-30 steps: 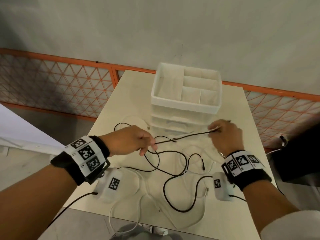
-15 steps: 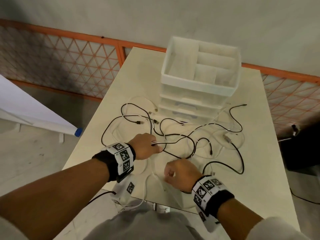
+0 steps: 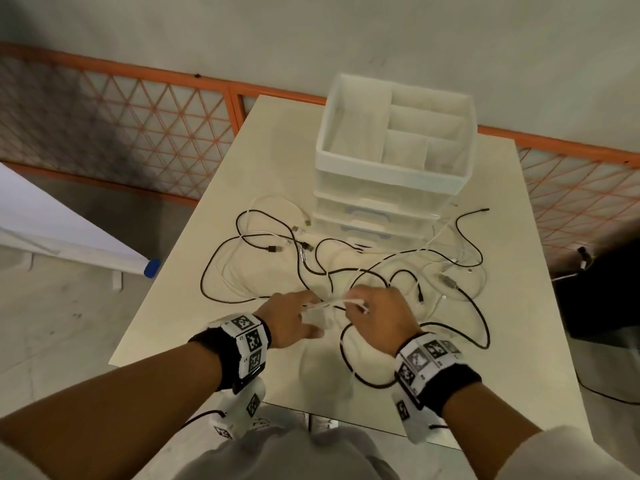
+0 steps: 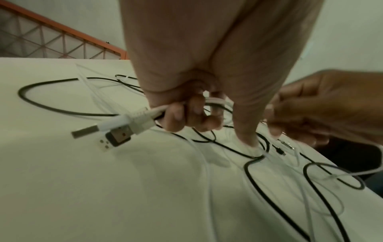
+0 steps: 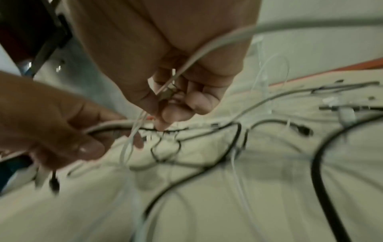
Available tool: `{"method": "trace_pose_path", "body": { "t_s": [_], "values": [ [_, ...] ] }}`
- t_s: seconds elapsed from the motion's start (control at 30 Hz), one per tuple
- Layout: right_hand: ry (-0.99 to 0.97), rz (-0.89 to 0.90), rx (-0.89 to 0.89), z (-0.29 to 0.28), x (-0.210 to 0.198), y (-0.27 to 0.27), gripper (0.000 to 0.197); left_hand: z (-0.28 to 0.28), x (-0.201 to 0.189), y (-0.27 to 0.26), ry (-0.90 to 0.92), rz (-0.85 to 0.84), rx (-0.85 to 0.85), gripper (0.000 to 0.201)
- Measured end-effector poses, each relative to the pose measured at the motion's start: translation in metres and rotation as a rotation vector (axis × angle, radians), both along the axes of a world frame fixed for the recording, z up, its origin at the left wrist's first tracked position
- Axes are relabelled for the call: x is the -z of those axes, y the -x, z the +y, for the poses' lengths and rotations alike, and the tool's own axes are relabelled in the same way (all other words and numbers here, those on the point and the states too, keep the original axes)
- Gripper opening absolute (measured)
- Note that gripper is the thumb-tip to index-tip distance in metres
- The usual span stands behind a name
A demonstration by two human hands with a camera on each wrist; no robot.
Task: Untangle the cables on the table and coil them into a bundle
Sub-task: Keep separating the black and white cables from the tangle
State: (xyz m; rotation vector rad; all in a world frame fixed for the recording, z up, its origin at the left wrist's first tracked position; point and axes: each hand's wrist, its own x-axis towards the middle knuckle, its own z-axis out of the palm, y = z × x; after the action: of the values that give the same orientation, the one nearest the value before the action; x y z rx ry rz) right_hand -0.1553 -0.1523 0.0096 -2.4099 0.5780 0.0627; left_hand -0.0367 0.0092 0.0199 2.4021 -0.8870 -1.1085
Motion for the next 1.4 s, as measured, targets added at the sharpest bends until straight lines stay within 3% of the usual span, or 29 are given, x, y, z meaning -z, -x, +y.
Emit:
{"method": "trace_pose_path", "body": {
  "t_s": [0.07,0.2,0.23,0.3,0.43,0.53,0.6,0.63,0.7,0.73,0.77,0.83,0.9,1.0,1.2,1.3,1.4],
  "values": [
    [-0.069,-0.156,0.077,-0.011,-0.021,-0.006,0.014,-0.008,-0.004,-0.005,0.049,-0.057,-0.086,0.031],
    [-0.055,-0.205,0.222,-0.040,-0.058,-0.008,0.006,-0.021,-0.019,-0.032,0.126,-0.156,-0.314,0.036],
    [-0.042,-0.206,0.263,-0.048,-0.063,-0.005,0.008,-0.022,-0.024,-0.040,0.147,-0.177,-0.357,0.035],
    [-0.043,-0.218,0.345,-0.062,-0.069,0.001,0.032,-0.021,-0.033,-0.056,0.172,-0.181,-0.407,0.032],
    [-0.062,-0.307,0.469,-0.074,-0.084,0.005,0.031,-0.018,-0.044,-0.072,0.186,-0.071,-0.493,0.031],
    [-0.134,-0.347,0.447,-0.074,-0.090,0.005,0.029,-0.018,-0.055,-0.069,0.250,0.034,-0.477,0.030],
    [-0.184,-0.315,0.374,-0.066,-0.097,0.002,0.011,-0.024,-0.073,-0.063,0.325,0.069,-0.393,0.030],
    [-0.147,-0.281,0.316,-0.059,-0.101,0.000,0.015,-0.028,-0.086,-0.060,0.359,0.057,-0.338,0.030],
    [-0.003,-0.300,0.246,-0.050,-0.103,-0.009,0.070,-0.039,-0.111,-0.055,0.388,-0.017,-0.221,0.030],
    [0.058,-0.362,0.255,-0.046,-0.105,-0.014,0.083,-0.045,-0.121,-0.053,0.381,-0.067,-0.165,0.030],
    [0.093,-0.442,0.248,-0.041,-0.109,-0.019,0.084,-0.049,-0.129,-0.050,0.370,-0.114,-0.118,0.030],
    [0.135,-0.553,0.176,-0.033,-0.119,-0.027,0.056,-0.055,-0.135,-0.045,0.356,-0.171,-0.074,0.031],
    [0.138,-0.506,0.058,-0.032,-0.128,-0.032,0.016,-0.056,-0.133,-0.042,0.360,-0.183,-0.081,0.031],
    [0.111,-0.369,-0.012,-0.039,-0.133,-0.029,0.021,-0.046,-0.122,-0.047,0.363,-0.186,-0.137,0.034],
    [0.247,-0.423,0.426,-0.088,-0.146,-0.013,0.027,-0.011,-0.092,-0.068,0.154,-0.316,-0.262,0.040],
    [0.285,-0.514,0.616,-0.108,-0.154,-0.009,0.027,0.000,-0.083,-0.074,0.190,-0.251,-0.369,0.042],
    [0.270,-0.681,0.688,-0.114,-0.161,-0.010,0.025,-0.001,-0.086,-0.078,0.330,-0.101,-0.454,0.042]
  ]
}}
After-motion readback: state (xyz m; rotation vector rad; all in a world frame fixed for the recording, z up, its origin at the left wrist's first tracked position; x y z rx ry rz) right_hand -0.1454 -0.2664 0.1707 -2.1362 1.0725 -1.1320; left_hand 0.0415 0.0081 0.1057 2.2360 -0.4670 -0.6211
